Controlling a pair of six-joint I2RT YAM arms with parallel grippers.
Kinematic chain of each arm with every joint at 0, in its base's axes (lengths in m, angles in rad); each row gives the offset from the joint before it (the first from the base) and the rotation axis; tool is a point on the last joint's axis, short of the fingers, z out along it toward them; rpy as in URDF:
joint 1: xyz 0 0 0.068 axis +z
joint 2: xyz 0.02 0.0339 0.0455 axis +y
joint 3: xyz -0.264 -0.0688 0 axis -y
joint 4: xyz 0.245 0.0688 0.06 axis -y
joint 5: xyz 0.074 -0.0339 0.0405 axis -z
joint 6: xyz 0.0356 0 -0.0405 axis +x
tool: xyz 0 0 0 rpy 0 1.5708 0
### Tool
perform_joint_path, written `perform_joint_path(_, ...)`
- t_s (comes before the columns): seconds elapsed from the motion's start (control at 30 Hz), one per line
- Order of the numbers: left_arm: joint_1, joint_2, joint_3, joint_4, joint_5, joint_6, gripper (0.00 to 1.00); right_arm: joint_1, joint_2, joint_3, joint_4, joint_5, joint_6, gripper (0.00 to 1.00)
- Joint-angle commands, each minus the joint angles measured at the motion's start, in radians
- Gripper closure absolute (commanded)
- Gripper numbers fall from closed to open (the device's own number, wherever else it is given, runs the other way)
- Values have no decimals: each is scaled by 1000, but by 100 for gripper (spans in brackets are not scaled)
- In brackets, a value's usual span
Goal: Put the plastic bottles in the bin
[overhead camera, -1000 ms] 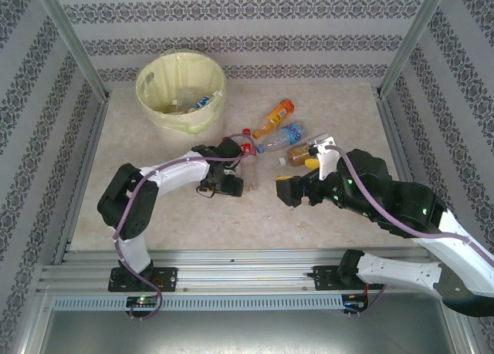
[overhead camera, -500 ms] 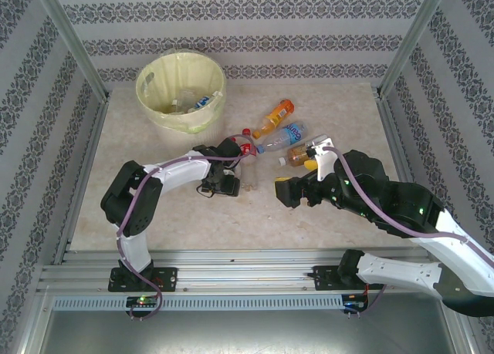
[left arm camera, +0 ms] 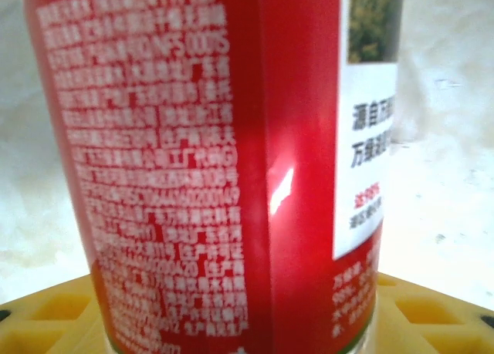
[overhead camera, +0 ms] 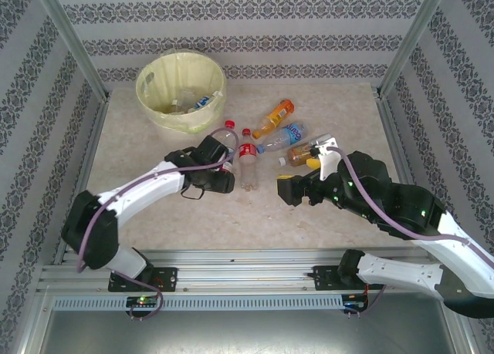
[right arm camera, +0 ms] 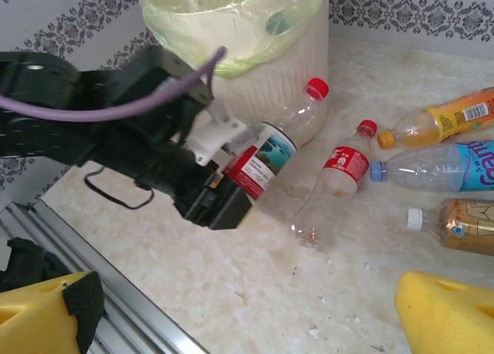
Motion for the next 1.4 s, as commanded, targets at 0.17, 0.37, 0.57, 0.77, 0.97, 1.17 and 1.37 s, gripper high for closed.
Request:
perform_joint_path(0.17,-17,-142,107,-80,115,141,40,3,-8,-12,62,40,4,3)
perform_joint_path(0.37,-6,-139,281,-152,151,166,41,3,-6,-12,70,37,4,3)
perform_joint_path(0.57,47,-62,485,-263,145,142,41,3,-10,-15,66,33,10,3)
perform_joint_path(0.77,155,-53,539,-288,153,69,40,4,-17,-18,67,31,14,3)
perform_joint_path(0.97,284,-74,541,-310,203,21,39,3,-9,-12,63,33,5,3)
perform_joint_path(1.17,366,-86,530,-309,282,-29,34,0,-1,-13,73,30,4,3)
perform_joint_path(1.37,389,-89,528,-304,294,-37,25,-4,11,-11,68,19,3,3)
